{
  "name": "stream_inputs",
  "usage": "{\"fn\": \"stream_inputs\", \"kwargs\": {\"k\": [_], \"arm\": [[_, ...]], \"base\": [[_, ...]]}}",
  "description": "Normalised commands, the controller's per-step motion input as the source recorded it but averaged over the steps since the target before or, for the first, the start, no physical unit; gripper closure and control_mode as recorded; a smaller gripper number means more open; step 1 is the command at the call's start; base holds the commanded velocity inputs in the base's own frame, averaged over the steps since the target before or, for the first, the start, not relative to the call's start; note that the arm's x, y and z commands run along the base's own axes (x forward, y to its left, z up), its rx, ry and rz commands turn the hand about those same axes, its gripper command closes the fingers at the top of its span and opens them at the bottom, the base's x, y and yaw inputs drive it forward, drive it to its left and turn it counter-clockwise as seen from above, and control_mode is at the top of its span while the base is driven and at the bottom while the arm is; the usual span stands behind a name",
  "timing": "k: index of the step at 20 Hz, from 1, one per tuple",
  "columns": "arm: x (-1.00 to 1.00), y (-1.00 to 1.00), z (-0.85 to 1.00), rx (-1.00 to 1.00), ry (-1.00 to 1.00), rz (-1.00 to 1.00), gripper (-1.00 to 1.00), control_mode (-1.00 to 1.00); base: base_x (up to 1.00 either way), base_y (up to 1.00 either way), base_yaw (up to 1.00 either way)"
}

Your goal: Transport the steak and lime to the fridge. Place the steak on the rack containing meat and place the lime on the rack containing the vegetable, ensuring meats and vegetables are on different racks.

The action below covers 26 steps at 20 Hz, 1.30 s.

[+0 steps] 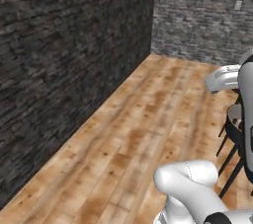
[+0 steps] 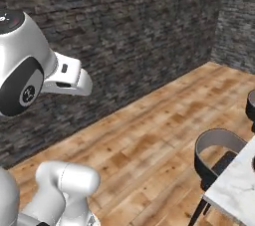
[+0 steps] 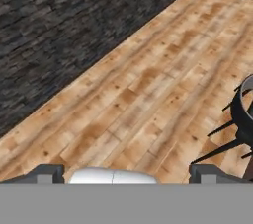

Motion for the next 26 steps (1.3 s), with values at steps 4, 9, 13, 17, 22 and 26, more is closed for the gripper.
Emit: {"fn": "stream_inputs", "kwargs": {"k": [4, 9, 13, 17, 22, 26], "arm": [[0.00, 0.00, 0.00, 0.00, 0.00, 0.00, -1.00, 1.00], [0.00, 0.00, 0.00, 0.00, 0.00, 0.00, -1.00, 1.00], [0.00, 0.00, 0.00, 0.00, 0.00, 0.00, -1.00, 1.00], [0.00, 0.00, 0.00, 0.00, 0.00, 0.00, -1.00, 1.00], [0.00, 0.00, 0.00, 0.00, 0.00, 0.00, -1.00, 1.00], [0.00, 0.00, 0.00, 0.00, 0.00, 0.00, -1.00, 1.00]], "base": [[0.82, 0.94, -0.66], [0.71, 0.96, -0.66], [0.74, 1.00, -0.62], [0.76, 1.00, -0.58], [0.84, 1.00, -0.57], [0.89, 1.00, -0.55]]}}
